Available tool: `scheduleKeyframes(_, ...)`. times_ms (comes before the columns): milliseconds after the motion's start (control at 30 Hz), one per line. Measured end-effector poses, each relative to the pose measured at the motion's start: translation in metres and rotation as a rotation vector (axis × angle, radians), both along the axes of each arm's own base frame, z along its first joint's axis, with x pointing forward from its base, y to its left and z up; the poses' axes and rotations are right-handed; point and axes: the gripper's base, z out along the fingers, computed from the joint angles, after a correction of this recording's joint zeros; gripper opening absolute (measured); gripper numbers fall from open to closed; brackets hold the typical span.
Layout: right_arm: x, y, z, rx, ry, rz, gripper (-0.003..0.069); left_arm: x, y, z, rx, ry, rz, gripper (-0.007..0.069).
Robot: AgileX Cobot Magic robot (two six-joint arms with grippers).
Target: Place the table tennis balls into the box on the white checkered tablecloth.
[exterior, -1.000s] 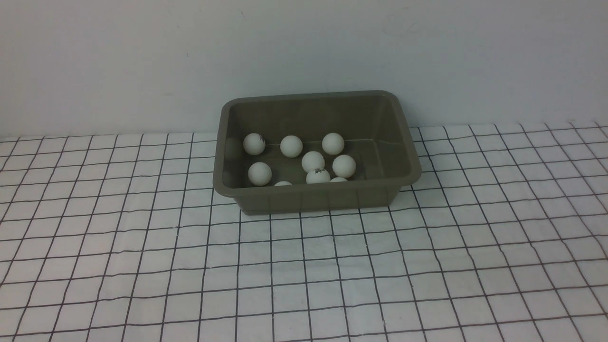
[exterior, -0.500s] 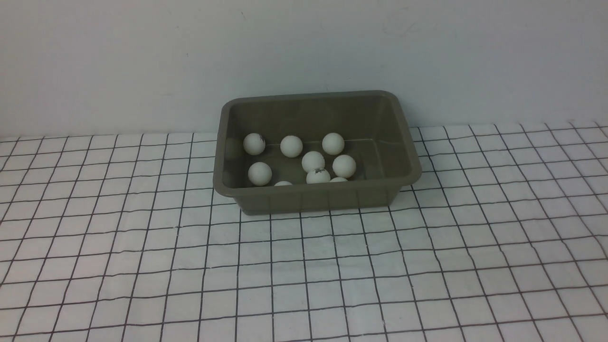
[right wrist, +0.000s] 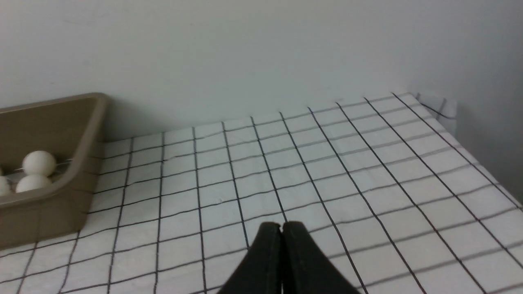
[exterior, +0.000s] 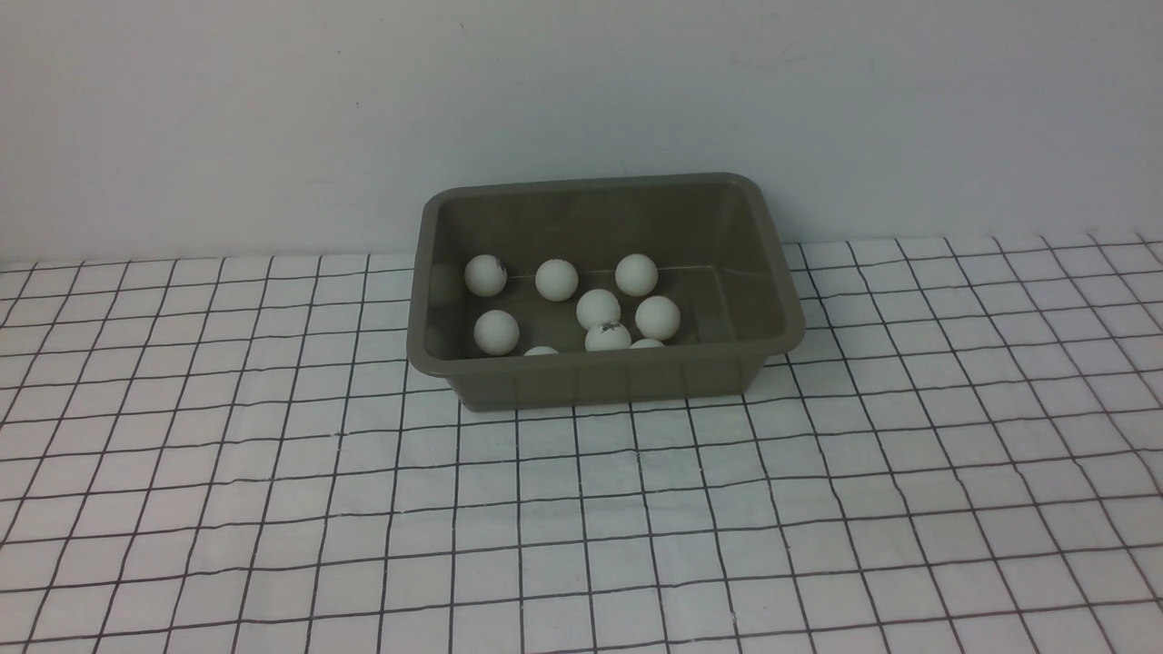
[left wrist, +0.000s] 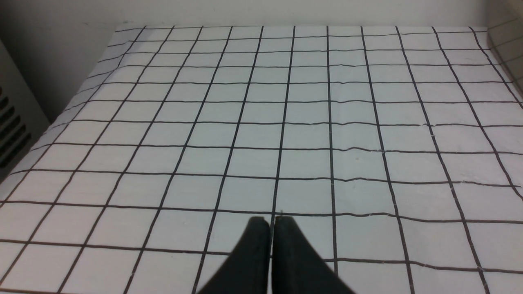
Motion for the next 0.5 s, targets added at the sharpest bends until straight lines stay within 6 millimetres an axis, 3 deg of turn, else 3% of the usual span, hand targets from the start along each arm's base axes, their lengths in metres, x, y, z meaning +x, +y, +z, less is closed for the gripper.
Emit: scheduleKeyframes(500,-0.008,0.003,-0.071,0.056,-0.076,-0.003,-0.0018,0.000,0.000,0.000,-0.001,0.000,0.000,-0.0005)
